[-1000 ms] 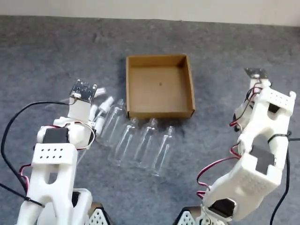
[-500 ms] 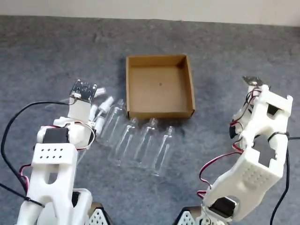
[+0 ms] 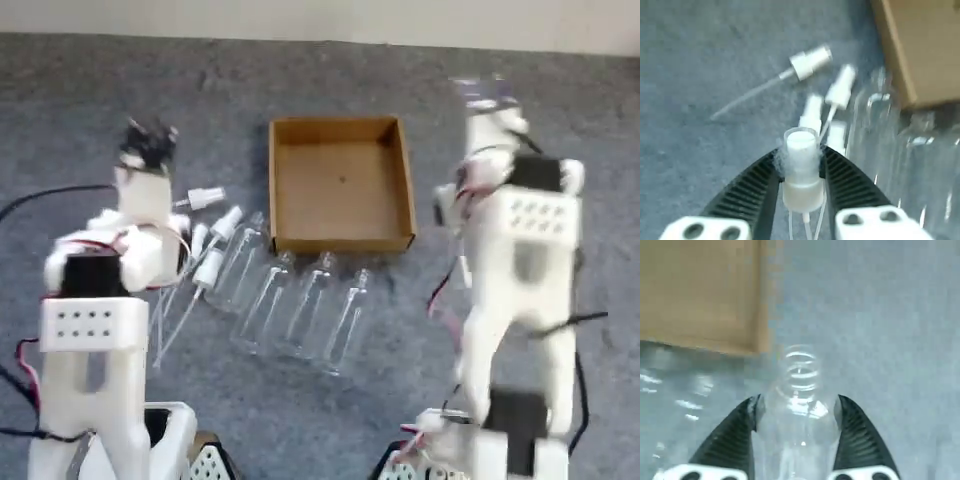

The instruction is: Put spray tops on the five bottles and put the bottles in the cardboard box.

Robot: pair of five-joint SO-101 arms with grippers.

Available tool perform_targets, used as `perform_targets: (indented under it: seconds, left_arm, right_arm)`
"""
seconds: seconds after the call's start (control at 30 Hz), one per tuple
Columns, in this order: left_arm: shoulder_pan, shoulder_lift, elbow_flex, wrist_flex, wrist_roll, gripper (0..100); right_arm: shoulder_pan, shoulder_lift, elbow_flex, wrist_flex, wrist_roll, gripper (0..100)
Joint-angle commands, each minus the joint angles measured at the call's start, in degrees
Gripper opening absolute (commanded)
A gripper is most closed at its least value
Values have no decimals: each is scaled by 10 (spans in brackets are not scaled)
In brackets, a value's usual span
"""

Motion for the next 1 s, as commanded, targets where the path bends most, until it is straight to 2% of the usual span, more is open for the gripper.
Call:
perform_targets:
  seconds: [0.0, 0.2, 0.37, 0.47, 0.57, 0.73, 0.83, 0.97]
  left_arm:
    - [11, -12, -183, 57, 59, 3]
    - [8, -13, -299, 59, 194, 3]
    - [8, -61, -324, 33, 273, 3]
    - [8, -131, -279, 0, 284, 3]
    - [8, -211, -183, -66, 284, 3]
    - [3, -327, -36, -148, 289, 3]
    - [3, -371, 8, -162, 327, 4]
    - [3, -383, 39, -191, 327, 4]
  right_arm:
    - [-120, -138, 73, -70, -47, 5]
    - [-294, -260, 254, -222, -84, 5]
    - [-369, -340, 381, -338, -84, 5]
    - [-389, -367, 426, -371, -84, 5]
    - [-406, -378, 446, -376, -78, 5]
    - [-440, -381, 456, -374, 13, 5]
    - [-472, -381, 488, -378, 3, 5]
    - [-497, -382, 502, -378, -11, 5]
